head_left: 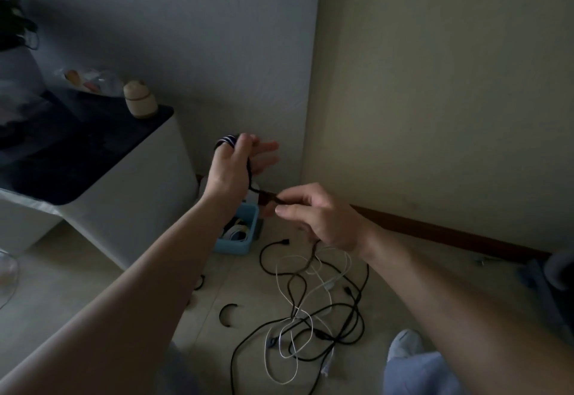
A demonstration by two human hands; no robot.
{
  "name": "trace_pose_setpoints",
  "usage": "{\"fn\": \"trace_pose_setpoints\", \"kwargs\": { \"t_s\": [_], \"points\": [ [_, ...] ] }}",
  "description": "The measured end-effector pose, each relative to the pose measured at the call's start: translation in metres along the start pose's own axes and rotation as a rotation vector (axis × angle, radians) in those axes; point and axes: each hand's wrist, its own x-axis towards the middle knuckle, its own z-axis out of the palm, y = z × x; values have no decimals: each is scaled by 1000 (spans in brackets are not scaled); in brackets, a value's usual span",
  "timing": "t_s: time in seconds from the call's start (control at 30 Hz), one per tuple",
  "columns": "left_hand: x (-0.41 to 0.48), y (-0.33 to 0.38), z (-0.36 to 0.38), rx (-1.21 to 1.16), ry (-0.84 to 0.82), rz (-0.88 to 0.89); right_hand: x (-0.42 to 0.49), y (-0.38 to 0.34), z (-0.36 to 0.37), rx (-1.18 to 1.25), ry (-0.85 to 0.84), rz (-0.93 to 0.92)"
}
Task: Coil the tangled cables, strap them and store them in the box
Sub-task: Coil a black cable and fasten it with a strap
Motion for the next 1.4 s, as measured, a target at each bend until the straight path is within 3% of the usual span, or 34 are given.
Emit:
{"fn": "trace_pose_setpoints", "kwargs": {
  "t_s": [0.1,0.27,0.37,0.5,0.7,0.87,0.97,1.2,1.4],
  "points": [
    [-5,-10,6,157,-85,-71,1,-3,-1,-80,44,-63],
    [-14,-25,9,506,-230,-52,2,0,-20,-281,420,-218],
    [-21,-22,16,397,-416,-151,2,2,-33,-326,575,-225],
    [-29,-12,21,226,-656,-281,3,13,-51,-303,646,-169],
    [-35,7,19,117,-762,-254,6,32,-58,-140,489,-111],
    [-33,13,21,-223,-668,-335,7,50,-60,104,305,-22],
    [-30,15,19,-360,-580,-334,6,56,-58,92,231,64],
    [-17,30,6,-634,-335,-221,2,60,-45,-16,115,461],
    [-2,34,-8,-615,-109,-126,1,44,-37,-36,89,373]
  ]
}}
